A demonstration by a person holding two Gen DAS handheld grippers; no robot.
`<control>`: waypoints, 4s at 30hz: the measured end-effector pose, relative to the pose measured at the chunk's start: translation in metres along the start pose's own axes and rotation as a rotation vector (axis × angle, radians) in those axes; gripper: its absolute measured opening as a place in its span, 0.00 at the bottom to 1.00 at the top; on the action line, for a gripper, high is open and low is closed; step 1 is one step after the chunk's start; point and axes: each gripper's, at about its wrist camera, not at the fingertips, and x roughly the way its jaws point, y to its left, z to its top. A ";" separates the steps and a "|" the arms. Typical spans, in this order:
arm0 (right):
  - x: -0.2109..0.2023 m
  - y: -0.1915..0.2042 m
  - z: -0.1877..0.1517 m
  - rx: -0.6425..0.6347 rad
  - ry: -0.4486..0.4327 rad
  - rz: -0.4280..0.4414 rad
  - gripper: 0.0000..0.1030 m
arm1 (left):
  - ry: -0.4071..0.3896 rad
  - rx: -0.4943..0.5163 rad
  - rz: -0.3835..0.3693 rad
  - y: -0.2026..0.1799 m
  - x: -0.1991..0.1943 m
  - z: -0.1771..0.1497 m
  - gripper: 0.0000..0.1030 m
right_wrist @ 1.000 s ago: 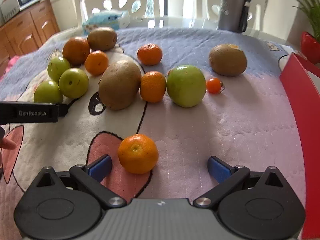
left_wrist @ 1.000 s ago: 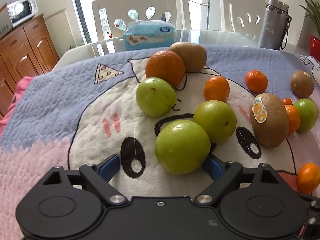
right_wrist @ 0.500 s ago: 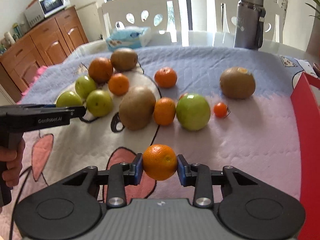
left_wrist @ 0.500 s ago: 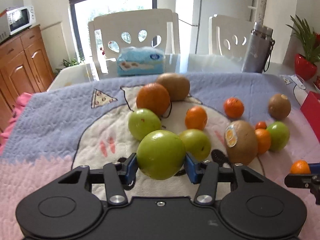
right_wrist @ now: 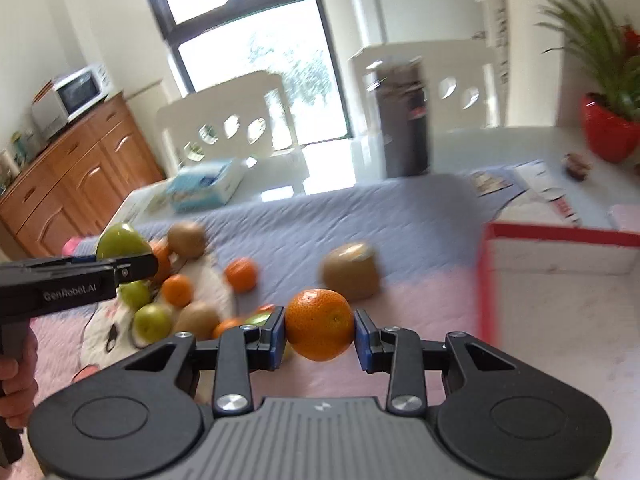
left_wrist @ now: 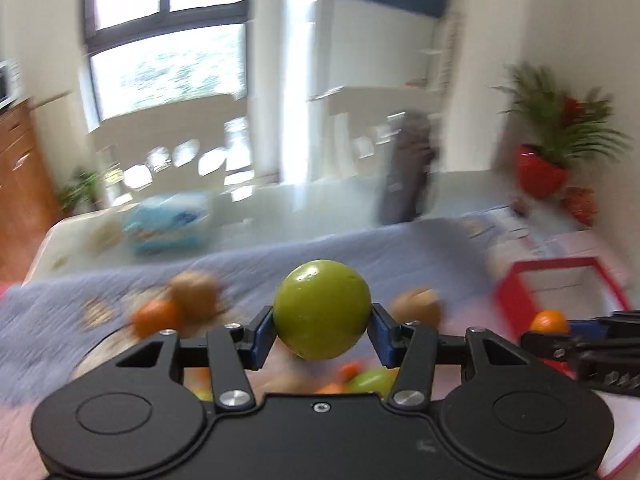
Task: Organize fruits
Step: 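Carry the green apple in the left tool over the red box while the right tool carries the tangerine, then open the left tool to drop the apple into the box while the right tool releases the tangerine, then grasp another green apple with the left tool while the right tool grasps a brown kiwi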
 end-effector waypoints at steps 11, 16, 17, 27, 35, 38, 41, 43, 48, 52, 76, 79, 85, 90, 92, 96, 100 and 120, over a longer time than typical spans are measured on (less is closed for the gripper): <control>-0.032 -0.113 -0.023 -0.011 0.009 -0.188 0.36 | 0.044 0.183 -0.253 -0.168 0.048 0.030 0.57; -0.031 -0.167 -0.051 0.132 0.077 -0.194 0.36 | 0.131 0.258 -0.354 -0.221 0.071 0.019 0.58; -0.030 -0.177 -0.056 0.162 0.090 -0.196 0.36 | 0.155 0.264 -0.370 -0.229 0.076 0.016 0.58; -0.028 -0.208 -0.086 0.322 0.158 -0.211 0.37 | 0.312 0.328 -0.397 -0.260 0.106 -0.009 0.59; -0.025 -0.208 -0.079 0.320 0.166 -0.246 0.59 | 0.290 0.305 -0.327 -0.246 0.098 0.004 0.73; -0.028 -0.207 -0.074 0.316 0.162 -0.245 0.62 | 0.256 0.271 -0.327 -0.231 0.091 0.010 0.76; -0.028 -0.202 -0.066 0.296 0.159 -0.243 0.64 | 0.239 0.256 -0.285 -0.213 0.086 0.014 0.77; -0.025 -0.198 -0.059 0.282 0.164 -0.235 0.65 | 0.224 0.231 -0.262 -0.198 0.081 0.019 0.77; -0.019 -0.173 -0.031 0.209 0.162 -0.210 0.67 | 0.199 0.132 -0.180 -0.151 0.069 0.027 0.78; -0.007 -0.140 -0.006 0.128 0.153 -0.172 0.70 | 0.191 0.054 -0.112 -0.106 0.058 0.027 0.78; 0.065 0.102 0.040 -0.083 0.245 0.040 0.70 | 0.269 -0.279 0.142 0.166 0.011 -0.015 0.79; 0.069 0.130 0.033 -0.113 0.259 0.047 0.70 | 0.310 -0.316 0.131 0.197 0.018 -0.022 0.79; 0.089 0.171 0.012 -0.155 0.279 0.072 0.69 | 0.366 -0.345 0.082 0.227 0.036 -0.040 0.79; 0.104 0.181 0.001 -0.131 0.275 0.051 0.69 | 0.373 -0.333 0.029 0.231 0.048 -0.046 0.79; 0.108 0.182 0.000 -0.160 0.257 0.029 0.69 | 0.373 -0.322 0.016 0.231 0.053 -0.045 0.79; 0.124 0.182 0.004 -0.230 0.261 -0.003 0.69 | 0.377 -0.306 -0.027 0.228 0.065 -0.042 0.79; 0.143 0.179 0.005 -0.279 0.281 0.001 0.66 | 0.389 -0.276 -0.043 0.223 0.076 -0.042 0.78; 0.168 0.176 -0.016 -0.375 0.245 -0.026 0.56 | 0.423 -0.200 -0.013 0.214 0.102 -0.052 0.57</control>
